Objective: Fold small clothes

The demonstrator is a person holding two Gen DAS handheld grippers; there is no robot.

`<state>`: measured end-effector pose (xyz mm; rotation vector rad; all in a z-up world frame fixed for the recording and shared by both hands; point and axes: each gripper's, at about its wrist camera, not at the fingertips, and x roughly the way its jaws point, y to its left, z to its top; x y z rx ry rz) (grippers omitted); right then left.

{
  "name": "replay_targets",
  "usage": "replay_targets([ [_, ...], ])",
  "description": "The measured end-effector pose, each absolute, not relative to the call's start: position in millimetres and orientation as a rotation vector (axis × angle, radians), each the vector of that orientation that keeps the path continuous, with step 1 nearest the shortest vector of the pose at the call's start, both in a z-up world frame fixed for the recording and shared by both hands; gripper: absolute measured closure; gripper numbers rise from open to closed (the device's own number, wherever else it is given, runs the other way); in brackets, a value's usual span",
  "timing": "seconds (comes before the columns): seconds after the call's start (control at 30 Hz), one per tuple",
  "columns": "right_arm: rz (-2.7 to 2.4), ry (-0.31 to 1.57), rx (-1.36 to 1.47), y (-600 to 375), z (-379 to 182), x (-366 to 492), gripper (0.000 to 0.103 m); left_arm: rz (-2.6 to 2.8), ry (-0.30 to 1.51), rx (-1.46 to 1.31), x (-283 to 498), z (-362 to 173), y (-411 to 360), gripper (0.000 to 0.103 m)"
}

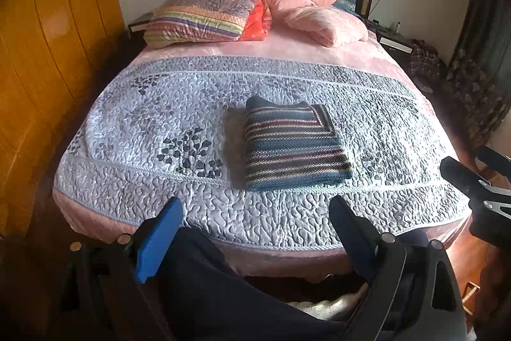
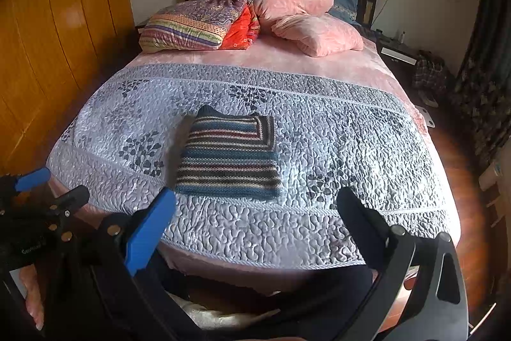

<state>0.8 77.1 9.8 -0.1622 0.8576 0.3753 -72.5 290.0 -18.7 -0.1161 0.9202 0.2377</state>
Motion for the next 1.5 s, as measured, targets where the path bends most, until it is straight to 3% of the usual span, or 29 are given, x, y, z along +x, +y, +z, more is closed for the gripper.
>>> replay_targets([
  [1.5, 0.359, 0.866, -0.158, 76.8, 0.5, 0.8, 0.003, 0.214, 0.941, -0.105, -68.7, -25.7, 293.8, 0.010],
])
